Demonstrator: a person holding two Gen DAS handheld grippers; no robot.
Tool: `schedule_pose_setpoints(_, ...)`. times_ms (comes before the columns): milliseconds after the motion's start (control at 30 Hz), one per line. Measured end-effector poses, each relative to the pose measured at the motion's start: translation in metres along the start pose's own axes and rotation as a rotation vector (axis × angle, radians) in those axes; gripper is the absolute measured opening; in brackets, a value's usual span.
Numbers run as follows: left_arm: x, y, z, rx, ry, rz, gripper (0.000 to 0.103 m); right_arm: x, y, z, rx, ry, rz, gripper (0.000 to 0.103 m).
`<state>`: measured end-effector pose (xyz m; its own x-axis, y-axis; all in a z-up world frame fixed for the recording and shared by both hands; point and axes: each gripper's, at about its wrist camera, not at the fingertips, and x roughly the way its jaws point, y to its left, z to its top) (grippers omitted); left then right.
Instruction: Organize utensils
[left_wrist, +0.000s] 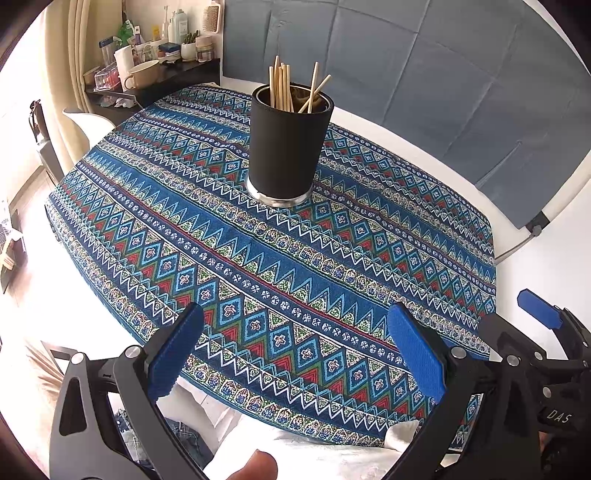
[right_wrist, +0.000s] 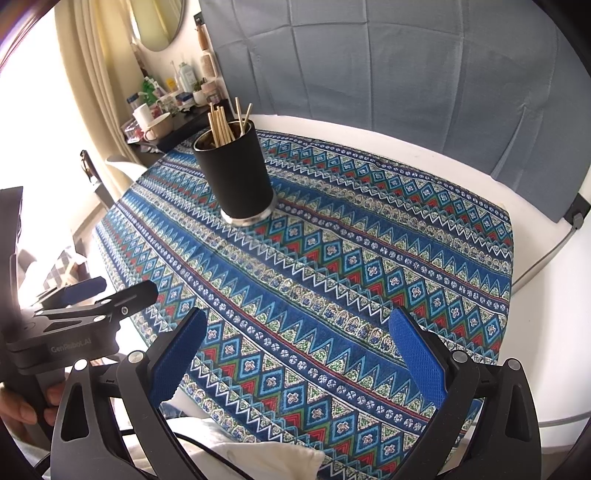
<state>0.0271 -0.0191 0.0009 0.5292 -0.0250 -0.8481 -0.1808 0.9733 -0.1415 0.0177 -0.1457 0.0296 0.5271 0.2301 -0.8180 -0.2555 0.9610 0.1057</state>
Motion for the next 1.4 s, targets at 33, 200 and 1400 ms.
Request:
schedule_pose_setpoints(33,0.0003,-0.0001,0.0,0.0,0.001,0.0,0.097,-0.0003,0.0,0.0,0.0,-0.001,0.0,0.095)
schedule_pose_setpoints(200,0.0006,0.0,0.0001,-0.003,0.002,0.0,0.097,-0.0005,0.0002,-0.0001,-0.001,-0.001,-0.002,0.095)
schedule_pose_setpoints(1400,-0.0004,0.0015,-0.0028,-0.002,0.009,0.004,0.097,-0.0034,-0.0007,-0.0033,0.005,-0.003,-0.001,0.095)
